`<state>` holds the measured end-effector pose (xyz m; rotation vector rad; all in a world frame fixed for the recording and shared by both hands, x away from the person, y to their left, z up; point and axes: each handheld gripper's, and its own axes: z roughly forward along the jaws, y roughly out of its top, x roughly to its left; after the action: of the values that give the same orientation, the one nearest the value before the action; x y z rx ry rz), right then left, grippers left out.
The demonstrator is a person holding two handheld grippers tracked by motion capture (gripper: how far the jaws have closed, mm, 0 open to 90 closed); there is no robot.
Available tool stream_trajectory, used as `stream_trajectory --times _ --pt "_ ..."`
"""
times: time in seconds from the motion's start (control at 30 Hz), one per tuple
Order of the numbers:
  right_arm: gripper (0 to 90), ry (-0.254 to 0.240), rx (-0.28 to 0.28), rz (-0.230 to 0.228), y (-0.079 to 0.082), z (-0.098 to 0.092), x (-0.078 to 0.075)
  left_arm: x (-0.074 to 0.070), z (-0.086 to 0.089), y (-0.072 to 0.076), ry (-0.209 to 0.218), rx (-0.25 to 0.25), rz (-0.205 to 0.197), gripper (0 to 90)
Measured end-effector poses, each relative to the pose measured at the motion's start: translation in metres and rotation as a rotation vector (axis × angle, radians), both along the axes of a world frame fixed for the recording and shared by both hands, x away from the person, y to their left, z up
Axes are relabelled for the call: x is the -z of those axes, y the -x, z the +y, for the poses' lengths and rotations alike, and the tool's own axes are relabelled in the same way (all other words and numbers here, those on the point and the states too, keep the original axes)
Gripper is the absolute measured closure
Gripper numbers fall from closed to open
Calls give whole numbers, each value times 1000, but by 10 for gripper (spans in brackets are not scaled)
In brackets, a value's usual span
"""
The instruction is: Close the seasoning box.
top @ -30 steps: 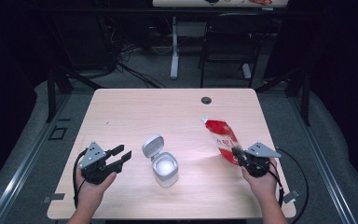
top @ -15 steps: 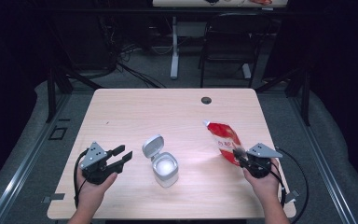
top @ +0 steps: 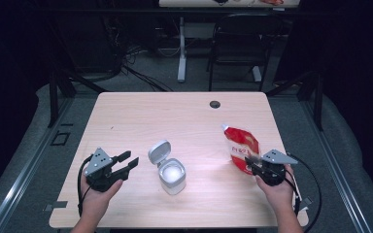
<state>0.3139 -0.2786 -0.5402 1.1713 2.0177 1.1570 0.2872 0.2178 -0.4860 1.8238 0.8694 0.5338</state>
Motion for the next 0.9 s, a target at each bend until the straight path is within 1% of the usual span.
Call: stream_trajectory --times 0.07,0.13,0.17,0.2,0.23,0.27,0.37,0.4,0.43,0.47,0.6,0.63,0.77,0.83,0.9 --pt "774 -1 4 3 0 -2 0 0 0 0 1 -1 0 594" --pt "770 10 5 9 0 -3 1 0 0 0 5 -1 -3 594" --pt "769 0 5 8 0 -3 1 0 0 -1 5 0 -3 594" --pt "767 1 4 11 1 -4 1 0 0 -1 7 1 -3 593" --pt "765 19 3 18 1 -6 0 0 -1 -1 10 2 -5 593" --pt "762 -2 1 13 1 -5 2 0 -1 -1 10 3 -5 593" --pt "748 3 2 13 2 -6 2 0 -2 -2 5 5 -3 593" --pt "743 13 1 15 3 -7 1 0 -2 -2 6 5 -4 593" --pt "737 0 -3 12 3 -7 2 0 -2 -2 7 5 -4 593" --pt "728 -3 1 13 4 -7 2 0 -2 -2 8 4 -4 592" --pt "696 5 -12 12 5 -8 2 0 -3 -3 11 6 -7 592" --pt "690 -10 -8 9 7 -8 2 0 -3 -3 13 7 -8 592" --pt "649 -4 -10 8 9 -9 1 -1 -3 -4 10 8 -5 592" --pt "626 -4 -7 7 10 -9 2 -1 -3 -5 16 8 -7 592" --pt "614 11 -9 9 12 -9 2 -1 -4 -6 17 10 -8 594"
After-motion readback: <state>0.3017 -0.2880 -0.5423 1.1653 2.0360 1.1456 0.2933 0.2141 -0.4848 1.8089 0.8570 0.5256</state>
